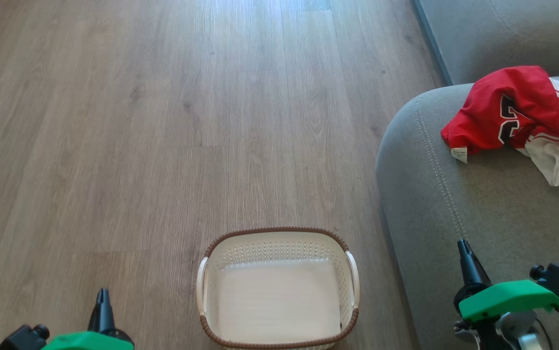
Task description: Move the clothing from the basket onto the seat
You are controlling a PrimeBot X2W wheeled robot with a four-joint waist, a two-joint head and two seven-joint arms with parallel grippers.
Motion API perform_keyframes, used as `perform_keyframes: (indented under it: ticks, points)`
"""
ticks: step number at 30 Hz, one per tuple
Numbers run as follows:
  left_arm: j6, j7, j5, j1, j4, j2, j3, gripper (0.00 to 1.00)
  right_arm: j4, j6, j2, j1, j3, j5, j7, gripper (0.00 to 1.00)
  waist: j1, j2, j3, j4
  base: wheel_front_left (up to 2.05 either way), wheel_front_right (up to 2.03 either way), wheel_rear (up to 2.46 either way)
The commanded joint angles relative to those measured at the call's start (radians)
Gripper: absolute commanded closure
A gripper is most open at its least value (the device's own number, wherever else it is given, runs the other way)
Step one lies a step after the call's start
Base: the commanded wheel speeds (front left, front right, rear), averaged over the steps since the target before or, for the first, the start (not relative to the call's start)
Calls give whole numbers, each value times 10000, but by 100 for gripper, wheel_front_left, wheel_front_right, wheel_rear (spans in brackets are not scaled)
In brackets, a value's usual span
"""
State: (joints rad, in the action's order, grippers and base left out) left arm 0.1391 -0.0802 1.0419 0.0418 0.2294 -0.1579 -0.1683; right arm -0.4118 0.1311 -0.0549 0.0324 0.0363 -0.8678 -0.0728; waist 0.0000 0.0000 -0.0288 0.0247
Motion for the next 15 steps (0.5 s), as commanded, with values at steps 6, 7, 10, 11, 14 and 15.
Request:
perform_keyframes:
  ticks: [6, 7, 10, 11, 14, 15]
  points:
    - [-261, 198, 648, -595, -402, 62, 596, 100, 498, -2, -21, 571, 38, -861, 194, 100, 0, 0, 25, -24, 0, 0, 0]
    - [-288, 226, 736, -609, -408, 78, 633, 100, 515, -2, -23, 578, 47, -977, 221, 100, 0, 0, 29, -28, 0, 0, 0]
    - [-370, 311, 1002, -653, -426, 126, 744, 100, 567, -2, -29, 600, 76, -1326, 299, 100, 0, 0, 41, -40, 0, 0, 0]
    - [-397, 339, 1090, -667, -432, 142, 781, 100, 584, -2, -31, 607, 85, -1442, 325, 100, 0, 0, 45, -44, 0, 0, 0]
    - [-479, 424, 1356, -711, -450, 190, 892, 100, 636, -2, -37, 629, 113, -1792, 403, 100, 0, 0, 57, -56, 0, 0, 0]
    - [-506, 452, 1444, -725, -456, 206, 929, 100, 653, -2, -39, 636, 122, -1908, 429, 100, 0, 0, 61, -59, 0, 0, 0]
